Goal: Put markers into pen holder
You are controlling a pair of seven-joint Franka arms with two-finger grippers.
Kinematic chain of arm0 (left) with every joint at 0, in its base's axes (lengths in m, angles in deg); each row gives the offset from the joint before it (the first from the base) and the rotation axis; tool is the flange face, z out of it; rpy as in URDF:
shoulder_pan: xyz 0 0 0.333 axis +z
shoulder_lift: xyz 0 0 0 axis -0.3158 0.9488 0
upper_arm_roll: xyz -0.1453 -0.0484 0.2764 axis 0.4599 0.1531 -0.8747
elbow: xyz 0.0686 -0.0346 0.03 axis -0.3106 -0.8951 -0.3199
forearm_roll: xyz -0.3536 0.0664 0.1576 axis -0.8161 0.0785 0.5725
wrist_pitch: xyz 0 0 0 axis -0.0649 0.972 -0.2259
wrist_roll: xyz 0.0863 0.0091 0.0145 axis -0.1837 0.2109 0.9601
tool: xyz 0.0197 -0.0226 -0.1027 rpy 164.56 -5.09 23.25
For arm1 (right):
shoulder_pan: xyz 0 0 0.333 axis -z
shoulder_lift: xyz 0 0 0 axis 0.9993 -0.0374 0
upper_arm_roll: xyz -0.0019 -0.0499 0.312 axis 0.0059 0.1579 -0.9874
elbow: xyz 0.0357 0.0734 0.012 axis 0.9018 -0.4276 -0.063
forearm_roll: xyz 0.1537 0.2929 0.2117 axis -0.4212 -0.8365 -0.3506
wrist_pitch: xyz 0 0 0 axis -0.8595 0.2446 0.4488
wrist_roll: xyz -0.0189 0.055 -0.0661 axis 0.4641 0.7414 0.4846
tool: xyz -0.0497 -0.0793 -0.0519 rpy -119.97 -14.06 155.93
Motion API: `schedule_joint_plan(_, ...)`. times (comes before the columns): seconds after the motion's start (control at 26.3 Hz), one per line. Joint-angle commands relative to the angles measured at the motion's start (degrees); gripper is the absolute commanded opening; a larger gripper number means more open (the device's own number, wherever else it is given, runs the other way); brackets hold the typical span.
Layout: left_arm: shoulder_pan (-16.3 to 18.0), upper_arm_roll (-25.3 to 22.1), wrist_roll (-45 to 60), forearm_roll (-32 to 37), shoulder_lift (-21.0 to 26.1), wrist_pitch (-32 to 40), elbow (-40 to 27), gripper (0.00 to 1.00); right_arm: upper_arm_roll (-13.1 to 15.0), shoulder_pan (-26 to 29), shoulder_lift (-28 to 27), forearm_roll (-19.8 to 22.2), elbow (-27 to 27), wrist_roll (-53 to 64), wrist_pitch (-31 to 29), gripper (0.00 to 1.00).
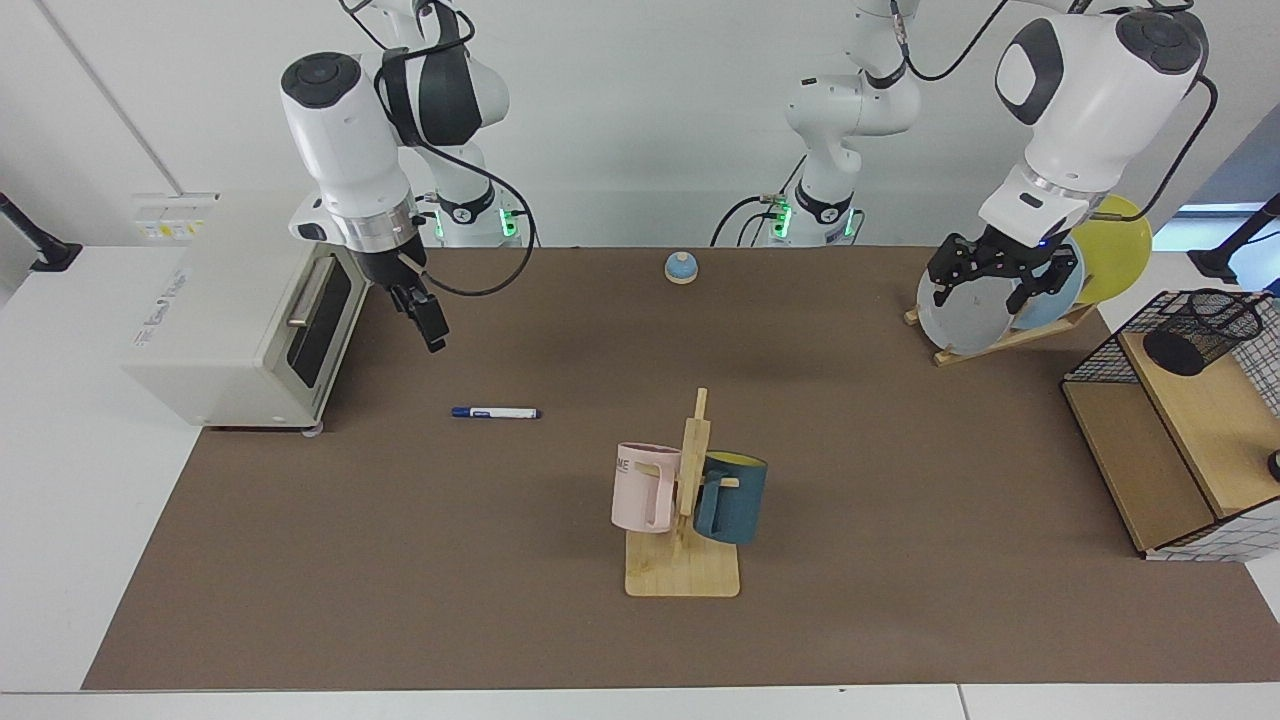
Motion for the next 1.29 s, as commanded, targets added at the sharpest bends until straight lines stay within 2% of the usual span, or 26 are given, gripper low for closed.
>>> schedule_joint_plan(0.0, -0.5, 0.0, 0.0, -0.6, -1.4, -1.4, -2.2, 1.0, 0.2, 1.2, -2.5, -5.6, -5.9, -12.6, -2.3, 1.0)
schedule_joint_plan(0.08, -0.6, 0.0, 0.0, -0.6, -1.4, -1.3, -2.1, 1.0, 0.2, 3.0, -4.7, -9.3, -5.9, -17.7, -4.6, 1.0)
schedule_joint_plan(0.23, -0.6, 0.0, 0.0, -0.6, -1.5, -1.2, -2.2, 1.0, 0.2, 3.1, -6.7, -11.0, -6.7, -22.5, -6.5, 1.0)
schedule_joint_plan(0.46, -0.9, 0.0, 0.0, -0.6, -1.6, -0.9, -2.3, 1.0, 0.1, 2.6, -11.2, -11.0, -7.2, -26.6, -11.2, 1.0)
schedule_joint_plan(0.76, -0.9, 0.0, 0.0, -0.6, -1.7, -0.8, -2.3, 1.0, 0.0, 2.5, -12.5, -11.1, -9.5, -26.6, -12.9, 1.0)
schedule_joint_plan(0.95, -1.0, -0.2, 0.0, -0.6, -1.7, -0.8, -2.4, 1.0, 0.0, 2.0, -14.4, -11.1, -10.2, -25.8, -19.1, 1.0)
schedule_joint_plan(1.26, -1.0, -0.2, 0.1, -0.6, -1.7, -0.7, -2.4, 1.0, 0.0, 1.8, -15.4, -11.1, -10.8, -24.3, -20.3, 1.0)
